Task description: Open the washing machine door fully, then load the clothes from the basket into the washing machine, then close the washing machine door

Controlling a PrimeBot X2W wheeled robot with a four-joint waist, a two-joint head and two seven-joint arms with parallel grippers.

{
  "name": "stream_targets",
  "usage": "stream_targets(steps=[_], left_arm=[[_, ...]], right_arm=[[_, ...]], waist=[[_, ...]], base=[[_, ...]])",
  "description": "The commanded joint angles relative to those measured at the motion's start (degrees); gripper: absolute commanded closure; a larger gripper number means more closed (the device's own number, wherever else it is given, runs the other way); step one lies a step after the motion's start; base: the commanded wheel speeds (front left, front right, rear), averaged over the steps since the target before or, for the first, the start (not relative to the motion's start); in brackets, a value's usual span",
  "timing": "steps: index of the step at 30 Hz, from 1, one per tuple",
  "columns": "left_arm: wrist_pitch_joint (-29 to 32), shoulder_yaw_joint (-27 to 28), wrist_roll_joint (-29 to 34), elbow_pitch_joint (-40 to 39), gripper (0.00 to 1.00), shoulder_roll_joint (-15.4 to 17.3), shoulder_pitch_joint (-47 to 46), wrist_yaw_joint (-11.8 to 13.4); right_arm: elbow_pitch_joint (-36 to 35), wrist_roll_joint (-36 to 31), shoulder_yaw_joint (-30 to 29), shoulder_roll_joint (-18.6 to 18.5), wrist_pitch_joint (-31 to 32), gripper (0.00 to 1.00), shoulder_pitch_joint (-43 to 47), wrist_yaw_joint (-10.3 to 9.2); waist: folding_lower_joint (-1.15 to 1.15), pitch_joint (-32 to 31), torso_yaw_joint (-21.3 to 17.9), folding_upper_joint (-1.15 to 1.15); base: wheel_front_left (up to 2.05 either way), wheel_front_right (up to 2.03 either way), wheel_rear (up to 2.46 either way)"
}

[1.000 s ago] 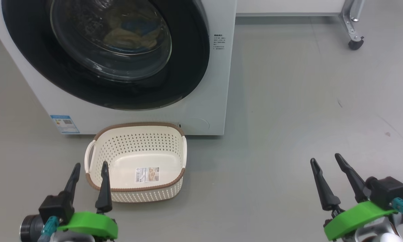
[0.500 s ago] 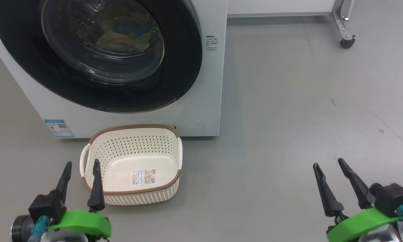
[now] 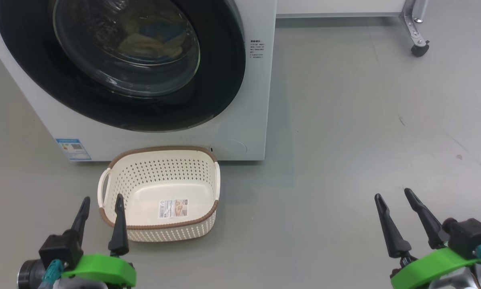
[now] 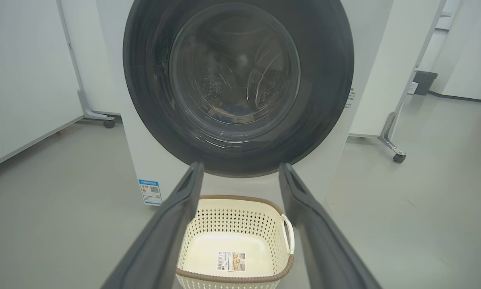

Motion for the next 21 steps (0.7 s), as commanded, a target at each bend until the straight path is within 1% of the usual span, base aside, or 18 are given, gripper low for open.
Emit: stream_targets(steps=[1,12,13,17,21], left_arm=[[-0.06,1.91,-0.46,-2.17,0.0,1.53,-1.79,0.38],[0.11,1.08,-0.78,-2.85,0.0,1.66,-1.51,0.56],[0.2,-0.86,-0.29,-0.75,1.0,0.22,0.07,0.23],[0.2,-1.36,-0.29,2.68,1.0,-0.84,1.72,0.21],[0.68,-1.0,-1.82,3.19,1.0,-1.1,1.9,0.08]], right_arm=[[-2.3,0.2,0.81,-0.54,0.11,0.0,-1.77,0.24],[-2.54,0.23,0.39,-0.53,0.15,0.0,-1.84,0.24],[-0.32,0.0,-0.5,0.01,0.0,1.0,-0.01,0.0],[3.49,0.02,0.09,0.38,-0.01,1.0,0.56,0.0],[4.04,1.8,0.25,0.34,0.1,1.0,0.57,0.01]], waist=[[0.0,0.03,0.02,0.0],[0.0,0.4,0.54,0.0],[0.0,0.4,0.55,0.0],[0.0,0.45,0.59,0.0],[0.0,0.45,0.59,0.0]], base=[[0.0,0.0,0.0],[0.0,0.0,0.0],[0.0,0.0,0.0],[0.0,0.0,0.0],[0.0,0.0,0.0]])
